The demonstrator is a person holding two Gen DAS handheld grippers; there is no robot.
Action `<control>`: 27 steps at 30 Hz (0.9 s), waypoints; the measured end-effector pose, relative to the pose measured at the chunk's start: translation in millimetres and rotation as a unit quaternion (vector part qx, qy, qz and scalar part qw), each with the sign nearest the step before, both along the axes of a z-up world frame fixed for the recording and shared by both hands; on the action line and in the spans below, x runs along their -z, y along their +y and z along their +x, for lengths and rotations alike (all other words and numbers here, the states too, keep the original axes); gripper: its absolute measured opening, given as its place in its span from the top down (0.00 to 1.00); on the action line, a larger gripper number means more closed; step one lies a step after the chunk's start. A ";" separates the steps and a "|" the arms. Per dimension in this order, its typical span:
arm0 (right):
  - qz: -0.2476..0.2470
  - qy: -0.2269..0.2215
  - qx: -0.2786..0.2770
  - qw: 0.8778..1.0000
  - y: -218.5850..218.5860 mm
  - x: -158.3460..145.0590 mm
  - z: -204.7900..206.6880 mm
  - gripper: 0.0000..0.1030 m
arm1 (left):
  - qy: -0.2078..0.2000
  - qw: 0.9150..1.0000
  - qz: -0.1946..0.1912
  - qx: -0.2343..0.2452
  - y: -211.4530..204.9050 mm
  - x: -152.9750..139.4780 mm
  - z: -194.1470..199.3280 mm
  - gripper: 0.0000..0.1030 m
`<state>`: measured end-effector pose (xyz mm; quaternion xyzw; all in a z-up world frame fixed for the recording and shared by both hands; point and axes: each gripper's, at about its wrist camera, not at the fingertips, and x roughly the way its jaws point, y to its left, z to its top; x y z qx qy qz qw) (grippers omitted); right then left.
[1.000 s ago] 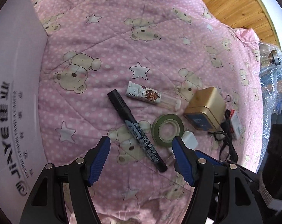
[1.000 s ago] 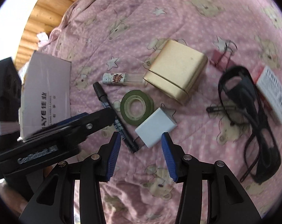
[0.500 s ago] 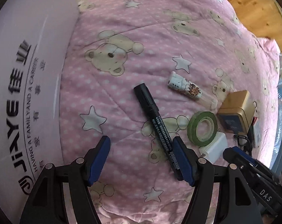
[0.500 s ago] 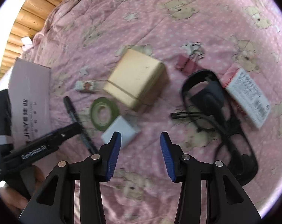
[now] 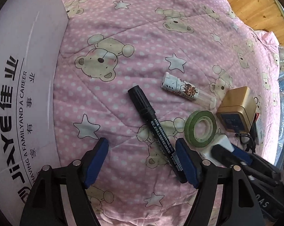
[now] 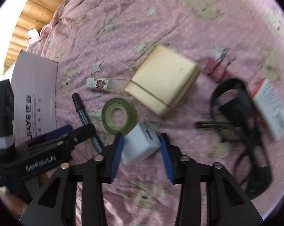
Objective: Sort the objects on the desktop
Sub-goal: 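Grasp the black marker with the left tool while the right tool grasps the white charger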
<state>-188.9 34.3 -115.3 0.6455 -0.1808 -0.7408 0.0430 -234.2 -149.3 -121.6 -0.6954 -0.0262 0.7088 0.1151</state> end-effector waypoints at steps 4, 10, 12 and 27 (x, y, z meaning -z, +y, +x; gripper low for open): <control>0.041 0.003 -0.006 0.999 7.1 -6.3 3.1 0.65 | 0.001 1.000 -0.002 -0.008 -3.3 -1.4 2.1 0.28; 0.010 -0.022 0.043 0.999 16.2 3.8 8.3 0.56 | 0.013 1.000 -0.013 0.007 -3.8 -2.6 5.3 0.28; 0.008 -0.024 0.051 0.998 15.5 8.1 9.7 0.50 | 0.015 1.000 -0.015 0.012 0.7 -2.7 4.0 0.29; 0.000 -0.028 0.019 0.999 13.4 8.7 23.0 0.73 | -0.003 0.999 0.038 -0.020 -4.2 -10.4 -1.5 0.61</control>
